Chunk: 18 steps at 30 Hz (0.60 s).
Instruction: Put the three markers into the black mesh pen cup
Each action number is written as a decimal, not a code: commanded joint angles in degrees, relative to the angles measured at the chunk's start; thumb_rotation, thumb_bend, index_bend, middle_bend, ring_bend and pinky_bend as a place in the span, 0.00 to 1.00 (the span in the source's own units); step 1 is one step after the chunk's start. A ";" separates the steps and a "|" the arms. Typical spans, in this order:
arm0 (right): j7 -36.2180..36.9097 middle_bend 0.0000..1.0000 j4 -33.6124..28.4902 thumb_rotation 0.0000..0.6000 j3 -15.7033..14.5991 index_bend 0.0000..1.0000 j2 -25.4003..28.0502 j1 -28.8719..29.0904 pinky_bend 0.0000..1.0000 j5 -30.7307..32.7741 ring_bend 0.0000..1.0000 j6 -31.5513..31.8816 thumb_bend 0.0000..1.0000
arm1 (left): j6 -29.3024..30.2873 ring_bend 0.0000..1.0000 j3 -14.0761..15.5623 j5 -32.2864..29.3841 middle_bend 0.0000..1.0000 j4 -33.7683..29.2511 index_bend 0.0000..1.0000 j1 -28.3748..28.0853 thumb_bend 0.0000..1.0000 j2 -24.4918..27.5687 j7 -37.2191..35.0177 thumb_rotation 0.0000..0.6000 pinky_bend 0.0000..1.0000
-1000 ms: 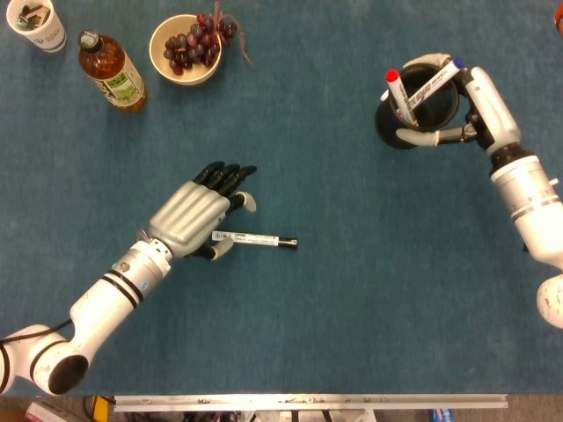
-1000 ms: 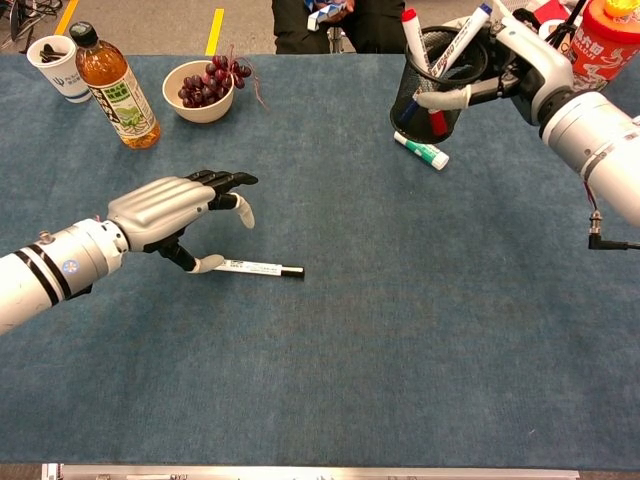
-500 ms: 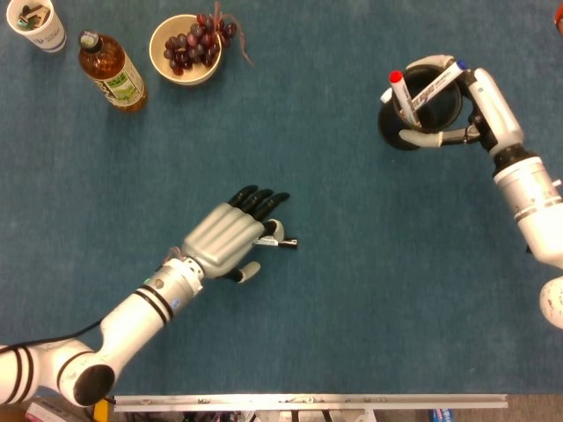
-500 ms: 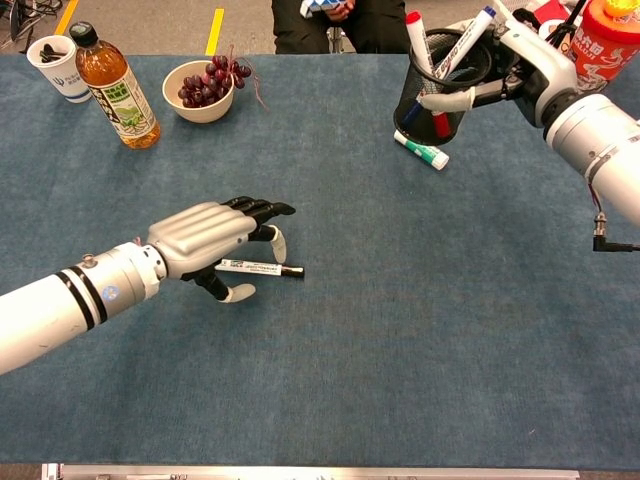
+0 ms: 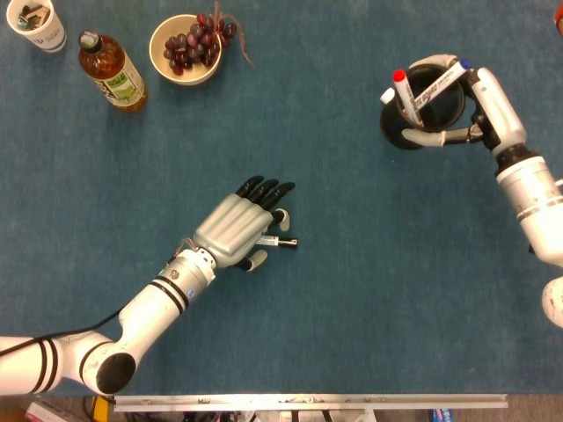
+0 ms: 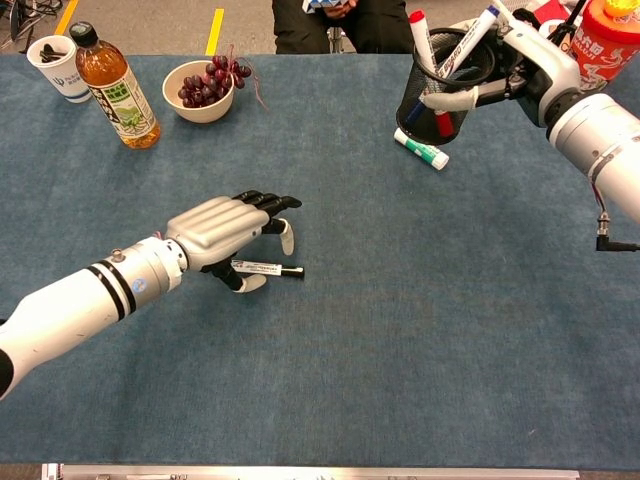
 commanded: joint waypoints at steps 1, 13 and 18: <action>0.04 0.43 0.01 1.00 -0.03 0.48 -0.01 -0.04 0.42 -0.01 0.32 0.03 0.31 | 0.19 0.00 -0.20 -0.90 0.02 1.19 0.35 -0.15 0.31 -0.81 0.29 1.00 0.04; 0.25 0.43 0.24 1.00 -0.14 0.48 -0.20 -0.11 0.42 0.10 0.32 -0.11 0.31 | 0.44 0.00 0.44 -1.64 0.03 2.96 0.39 -0.39 0.31 -2.10 0.72 1.00 0.04; 0.45 0.43 0.40 1.00 -0.15 0.48 -0.16 -0.25 0.42 0.09 0.32 -0.04 0.31 | 0.53 0.00 0.78 -1.26 0.03 3.61 0.39 -0.50 0.31 -2.68 0.79 1.00 0.04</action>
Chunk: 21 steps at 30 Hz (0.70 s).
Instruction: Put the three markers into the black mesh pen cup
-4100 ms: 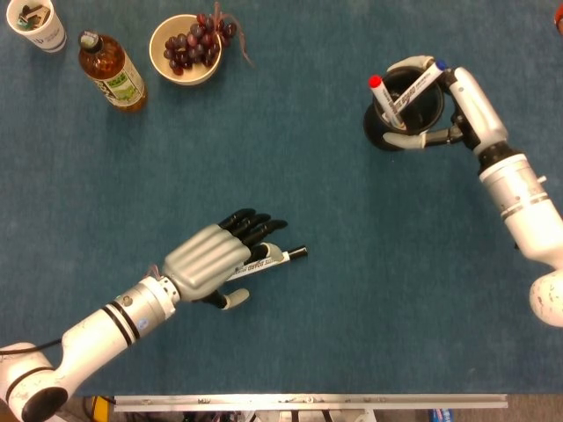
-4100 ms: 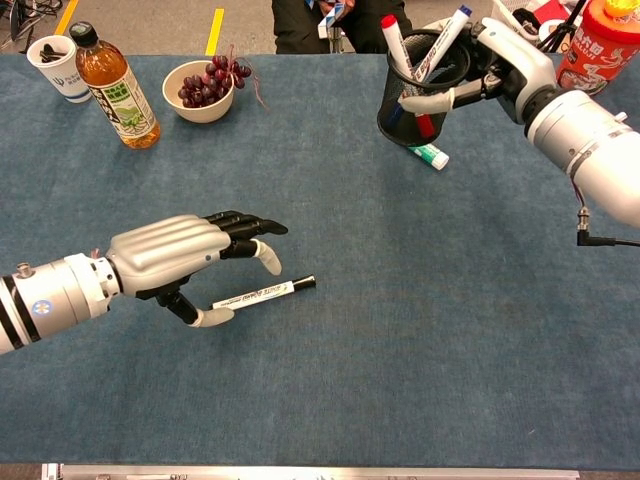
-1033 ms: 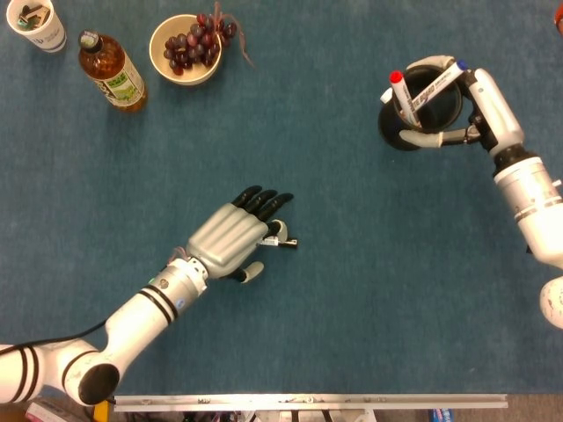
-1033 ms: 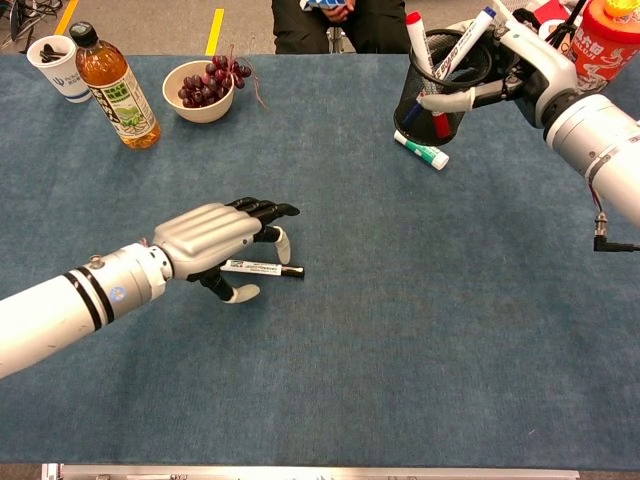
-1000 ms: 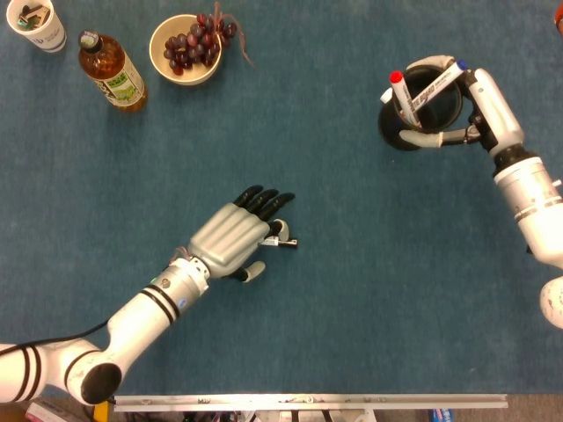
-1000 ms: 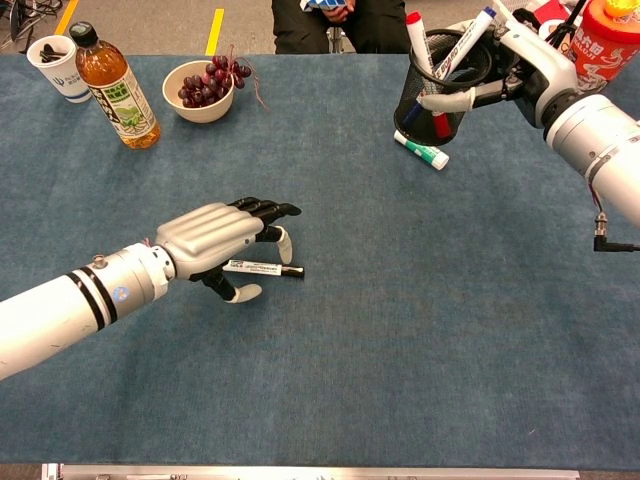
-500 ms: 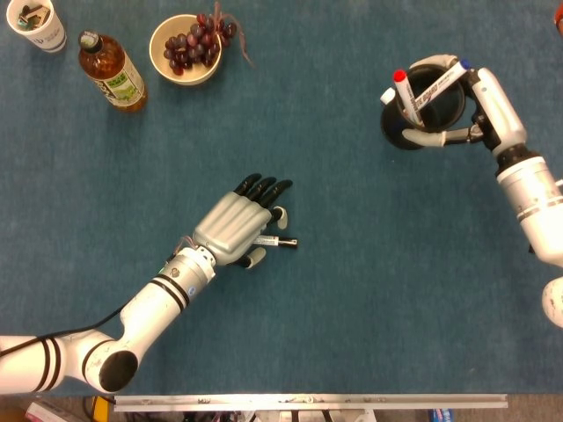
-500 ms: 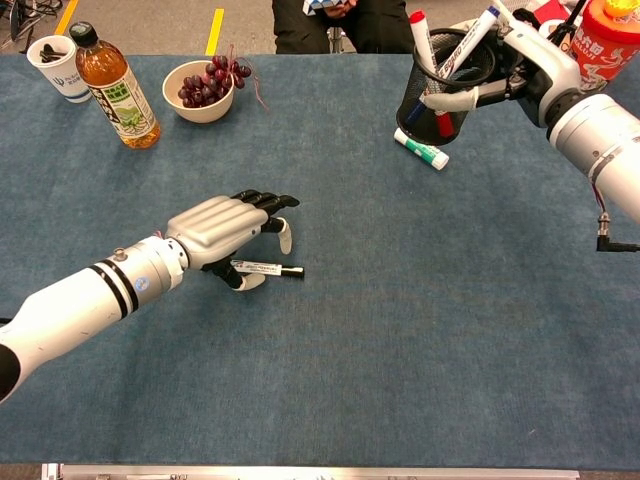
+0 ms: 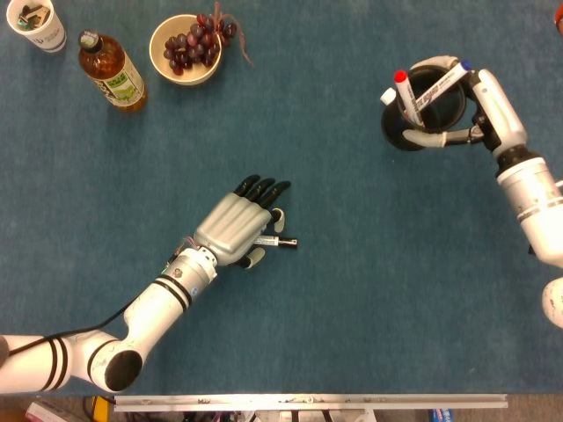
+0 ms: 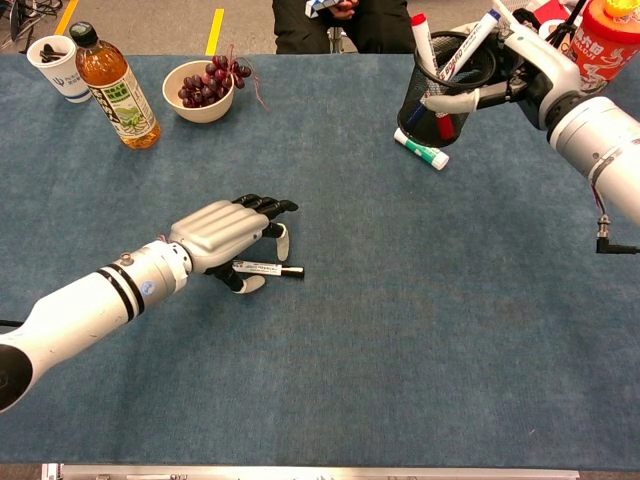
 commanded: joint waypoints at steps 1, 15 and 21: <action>0.08 0.43 0.08 1.00 0.00 0.48 0.01 -0.05 0.42 0.01 0.32 0.01 0.31 | -0.08 0.00 0.06 -0.01 0.03 0.34 0.40 -0.09 0.31 -0.28 -0.02 1.00 0.04; 0.43 0.43 0.32 1.00 -0.01 0.49 0.03 -0.30 0.42 0.12 0.32 -0.01 0.31 | -0.03 0.00 -0.08 0.11 0.04 2.12 0.44 -0.29 0.31 -1.74 -0.73 1.00 0.04; 0.46 0.43 0.48 1.00 0.04 0.49 -0.02 -0.33 0.42 0.22 0.32 -0.05 0.31 | -0.07 0.00 -0.19 0.33 0.05 2.69 0.47 -0.38 0.31 -2.12 -1.18 1.00 0.04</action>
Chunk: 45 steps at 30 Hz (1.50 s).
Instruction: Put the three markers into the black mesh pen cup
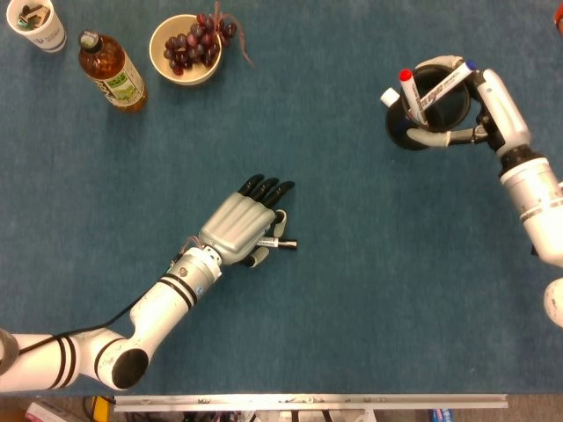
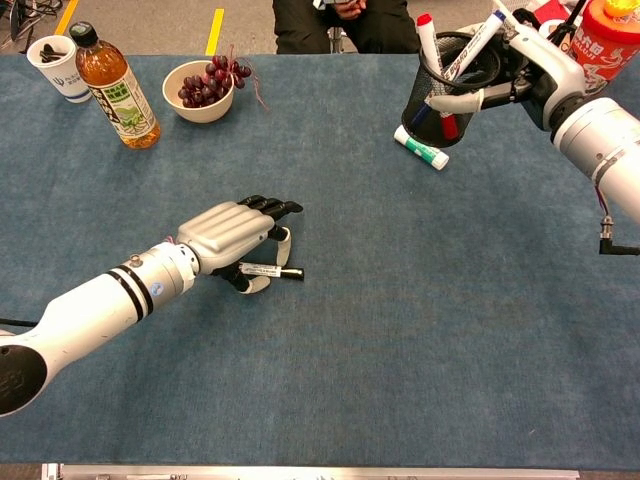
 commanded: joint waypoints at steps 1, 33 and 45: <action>0.02 0.43 0.05 1.00 0.01 0.49 -0.01 -0.02 0.42 0.05 0.32 -0.04 0.31 | 0.05 0.00 -0.06 0.08 0.05 0.26 0.47 0.01 0.32 -0.19 -0.21 1.00 0.04; 0.49 0.43 -1.38 1.00 -1.49 0.49 -0.18 0.02 0.42 -2.69 0.32 -0.44 0.31 | 0.29 0.00 -9.41 -7.20 0.09 -12.93 0.54 0.63 0.35 12.12 -13.32 1.00 0.04; 0.66 0.43 -1.57 1.00 -3.35 0.49 -1.90 0.89 0.42 -5.23 0.32 -0.89 0.31 | -2.87 0.00 -16.03 -18.06 0.09 -24.01 0.54 1.67 0.35 25.63 -24.00 1.00 0.04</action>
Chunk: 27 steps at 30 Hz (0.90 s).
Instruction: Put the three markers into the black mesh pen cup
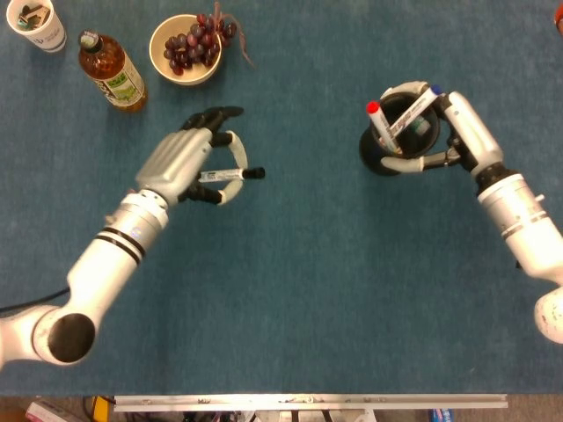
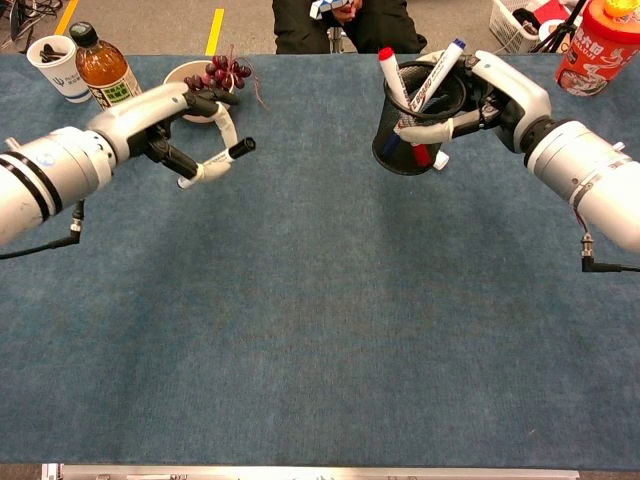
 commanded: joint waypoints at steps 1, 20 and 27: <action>0.03 0.43 0.30 1.00 -0.47 0.49 -0.68 0.34 0.42 -0.34 0.32 -0.41 0.31 | -1.50 0.00 -2.53 -3.12 0.09 -3.53 0.54 0.59 0.35 3.98 -4.24 1.00 0.04; -2.00 0.43 3.76 1.00 -0.18 0.49 -8.69 3.86 0.42 0.51 0.32 -1.62 0.31 | -8.79 0.00 -11.57 -12.43 0.09 -11.33 0.54 -0.36 0.37 15.94 -22.37 1.00 0.04; -3.51 0.43 4.72 1.00 0.73 0.49 -11.18 5.42 0.42 1.85 0.32 -2.47 0.31 | -11.30 0.00 -13.77 -15.83 0.09 -12.35 0.54 -0.76 0.37 17.29 -29.01 1.00 0.04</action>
